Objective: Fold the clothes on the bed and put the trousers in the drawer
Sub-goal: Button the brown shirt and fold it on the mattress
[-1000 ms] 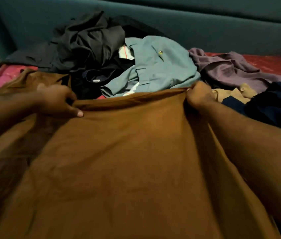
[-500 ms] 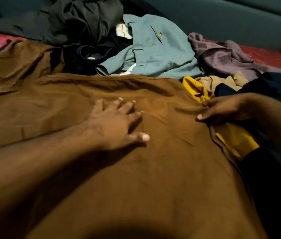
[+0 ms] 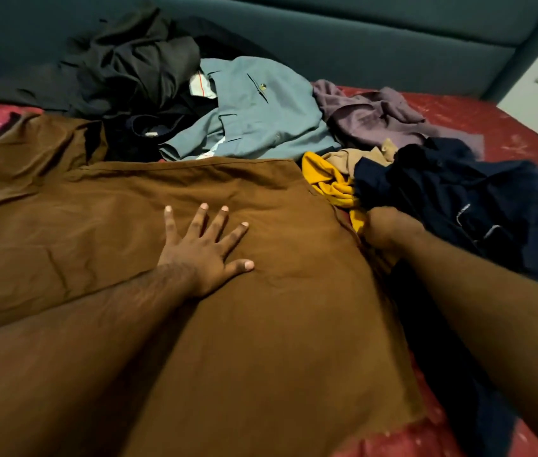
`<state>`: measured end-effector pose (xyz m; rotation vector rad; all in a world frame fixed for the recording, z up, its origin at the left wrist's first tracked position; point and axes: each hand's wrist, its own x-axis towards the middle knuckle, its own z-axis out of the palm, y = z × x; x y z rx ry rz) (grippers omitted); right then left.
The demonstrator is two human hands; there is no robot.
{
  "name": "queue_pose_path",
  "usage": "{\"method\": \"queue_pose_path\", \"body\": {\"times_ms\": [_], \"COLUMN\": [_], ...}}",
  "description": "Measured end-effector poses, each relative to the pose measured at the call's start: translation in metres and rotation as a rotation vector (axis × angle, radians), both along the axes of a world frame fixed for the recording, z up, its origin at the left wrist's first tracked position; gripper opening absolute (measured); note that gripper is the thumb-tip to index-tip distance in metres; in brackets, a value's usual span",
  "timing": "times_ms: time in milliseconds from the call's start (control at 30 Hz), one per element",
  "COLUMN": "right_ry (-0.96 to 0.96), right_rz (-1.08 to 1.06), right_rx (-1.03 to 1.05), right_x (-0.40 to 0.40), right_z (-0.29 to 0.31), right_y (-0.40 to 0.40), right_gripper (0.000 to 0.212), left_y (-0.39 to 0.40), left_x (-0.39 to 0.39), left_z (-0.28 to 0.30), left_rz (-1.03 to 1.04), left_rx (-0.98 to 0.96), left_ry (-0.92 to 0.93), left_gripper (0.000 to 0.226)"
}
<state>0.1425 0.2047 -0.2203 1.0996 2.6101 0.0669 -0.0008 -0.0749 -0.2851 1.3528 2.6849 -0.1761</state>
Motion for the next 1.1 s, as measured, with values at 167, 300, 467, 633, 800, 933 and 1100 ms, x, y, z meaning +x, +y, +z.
{"method": "queue_pose_path", "body": {"times_ms": [167, 300, 467, 633, 800, 933, 1100], "right_ry": [0.559, 0.318, 0.103, -0.1, -0.145, 0.04, 0.22], "right_rz": [0.276, 0.332, -0.341, 0.398, -0.098, 0.353, 0.556], "right_rx": [0.077, -0.273, -0.136, -0.345, -0.192, -0.206, -0.357], "right_x": [0.023, 0.081, 0.143, 0.133, 0.16, 0.101, 0.04], "right_z": [-0.021, -0.059, -0.031, -0.038, -0.013, -0.009, -0.028], "right_y": [-0.127, -0.218, -0.2, -0.31, -0.251, -0.333, -0.419], "right_gripper": [0.033, 0.079, 0.094, 0.096, 0.106, 0.088, 0.08], "left_y": [-0.046, -0.154, -0.282, -0.29, -0.355, -0.353, -0.366], "left_x": [0.07, 0.112, 0.148, 0.201, 0.211, 0.151, 0.058], "left_z": [0.002, -0.018, -0.003, -0.008, 0.008, 0.04, 0.042], "left_rz": [0.054, 0.134, 0.364, 0.274, 0.502, 0.867, 1.448], "left_rx": [0.205, 0.151, 0.077, 0.093, 0.246, 0.622, 1.061], "left_ry": [-0.048, -0.086, -0.077, -0.16, -0.221, -0.102, -0.657], "left_gripper": [0.072, 0.082, 0.094, 0.078, 0.075, 0.057, 0.057]}}
